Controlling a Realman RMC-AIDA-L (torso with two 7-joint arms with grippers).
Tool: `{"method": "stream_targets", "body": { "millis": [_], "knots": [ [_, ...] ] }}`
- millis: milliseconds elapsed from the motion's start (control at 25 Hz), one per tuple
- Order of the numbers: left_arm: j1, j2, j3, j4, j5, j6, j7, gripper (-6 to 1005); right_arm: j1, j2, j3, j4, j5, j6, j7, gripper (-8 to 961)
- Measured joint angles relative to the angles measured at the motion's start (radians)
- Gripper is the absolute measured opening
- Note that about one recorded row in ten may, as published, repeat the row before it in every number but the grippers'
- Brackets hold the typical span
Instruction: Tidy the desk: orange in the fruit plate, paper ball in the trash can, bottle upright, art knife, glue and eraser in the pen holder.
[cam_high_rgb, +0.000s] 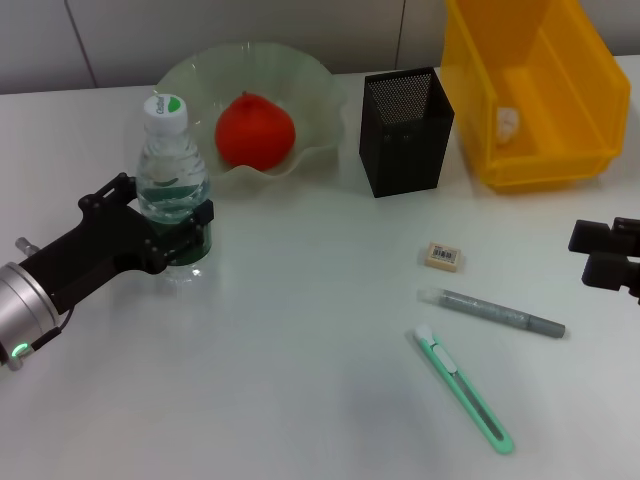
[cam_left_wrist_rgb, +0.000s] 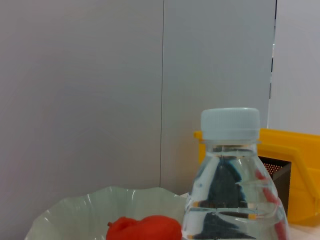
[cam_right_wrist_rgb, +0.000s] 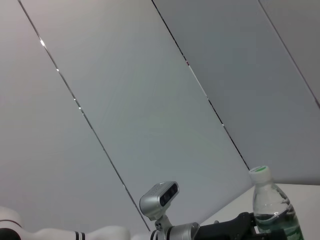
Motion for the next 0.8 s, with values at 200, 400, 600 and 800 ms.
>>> {"method": "stream_targets", "body": {
  "millis": [200, 400, 600, 800],
  "knots": [
    [-0.016, -0.002, 0.000, -0.029, 0.000, -0.007, 0.001, 778, -0.001, 0.000, 0.000, 0.000, 0.000, 0.000, -0.002, 450],
    [-0.024, -0.002, 0.000, -0.047, 0.000, -0.009, 0.003, 779, -0.001, 0.001, -0.004, 0.002, 0.000, 0.000, -0.003, 450],
    [-0.035, -0.001, 0.000, -0.065, 0.000, -0.011, 0.005, 779, -0.001, 0.001, -0.004, 0.002, 0.000, 0.000, -0.003, 450],
    [-0.045, -0.001, -0.002, -0.086, 0.000, -0.015, 0.012, 779, 0.000, 0.001, -0.004, 0.001, 0.000, -0.002, -0.003, 450]
  ]
}}
